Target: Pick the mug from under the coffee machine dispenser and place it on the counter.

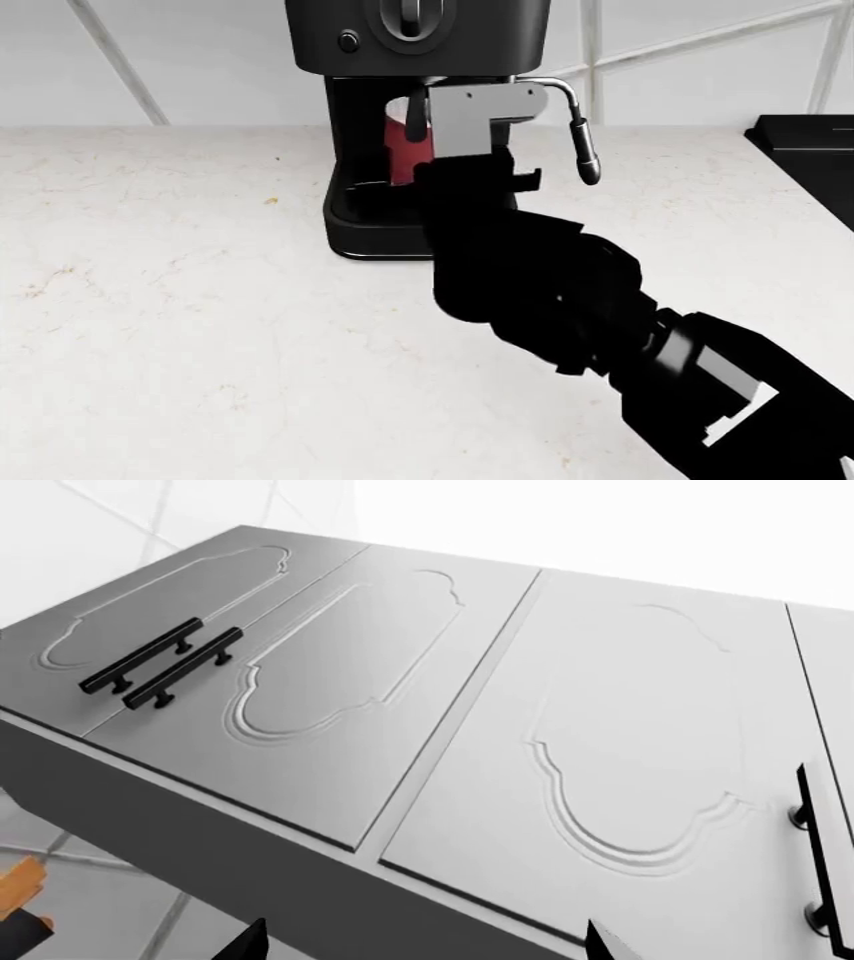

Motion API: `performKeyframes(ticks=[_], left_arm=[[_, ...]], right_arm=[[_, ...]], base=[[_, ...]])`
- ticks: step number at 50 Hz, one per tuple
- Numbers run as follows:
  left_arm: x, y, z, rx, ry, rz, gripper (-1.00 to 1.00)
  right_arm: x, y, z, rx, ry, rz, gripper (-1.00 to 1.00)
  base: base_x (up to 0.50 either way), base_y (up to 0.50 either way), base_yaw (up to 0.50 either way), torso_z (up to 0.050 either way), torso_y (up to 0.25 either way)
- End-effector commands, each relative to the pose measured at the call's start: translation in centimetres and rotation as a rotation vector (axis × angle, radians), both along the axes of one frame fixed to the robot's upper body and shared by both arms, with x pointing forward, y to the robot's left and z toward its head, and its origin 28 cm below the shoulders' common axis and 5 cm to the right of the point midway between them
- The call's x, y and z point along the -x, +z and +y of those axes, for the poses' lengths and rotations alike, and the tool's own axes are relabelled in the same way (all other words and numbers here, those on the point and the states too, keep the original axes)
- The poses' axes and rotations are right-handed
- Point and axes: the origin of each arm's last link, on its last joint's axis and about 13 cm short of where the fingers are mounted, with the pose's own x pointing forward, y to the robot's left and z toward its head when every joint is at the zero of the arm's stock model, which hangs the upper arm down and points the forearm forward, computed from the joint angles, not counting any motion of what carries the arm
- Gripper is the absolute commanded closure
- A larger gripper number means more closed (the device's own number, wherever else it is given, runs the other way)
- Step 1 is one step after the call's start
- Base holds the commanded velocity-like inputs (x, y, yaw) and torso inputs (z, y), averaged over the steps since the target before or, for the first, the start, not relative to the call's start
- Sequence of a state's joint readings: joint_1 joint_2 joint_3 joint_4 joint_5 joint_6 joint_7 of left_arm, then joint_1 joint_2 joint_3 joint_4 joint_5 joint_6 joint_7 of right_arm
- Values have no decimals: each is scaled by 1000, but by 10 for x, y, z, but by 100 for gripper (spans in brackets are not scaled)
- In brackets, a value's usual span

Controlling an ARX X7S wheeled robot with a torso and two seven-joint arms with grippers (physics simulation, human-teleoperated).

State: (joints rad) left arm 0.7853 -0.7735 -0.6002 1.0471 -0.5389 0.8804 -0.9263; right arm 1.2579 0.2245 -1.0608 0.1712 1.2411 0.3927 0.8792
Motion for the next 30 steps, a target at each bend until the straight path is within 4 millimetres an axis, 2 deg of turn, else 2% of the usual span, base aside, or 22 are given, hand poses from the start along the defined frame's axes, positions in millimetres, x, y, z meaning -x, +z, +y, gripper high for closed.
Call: performKeyframes(ticks=[1, 30], left_arm=[[1, 0, 1, 3, 2, -5, -100], [4, -1, 2, 12, 12, -22, -100]], right_arm=[[13, 7, 9, -28, 99, -56, 100], [28, 12, 16, -22, 211, -83, 100]], base=[[0, 0, 0, 0, 0], [0, 0, 0, 0, 0]])
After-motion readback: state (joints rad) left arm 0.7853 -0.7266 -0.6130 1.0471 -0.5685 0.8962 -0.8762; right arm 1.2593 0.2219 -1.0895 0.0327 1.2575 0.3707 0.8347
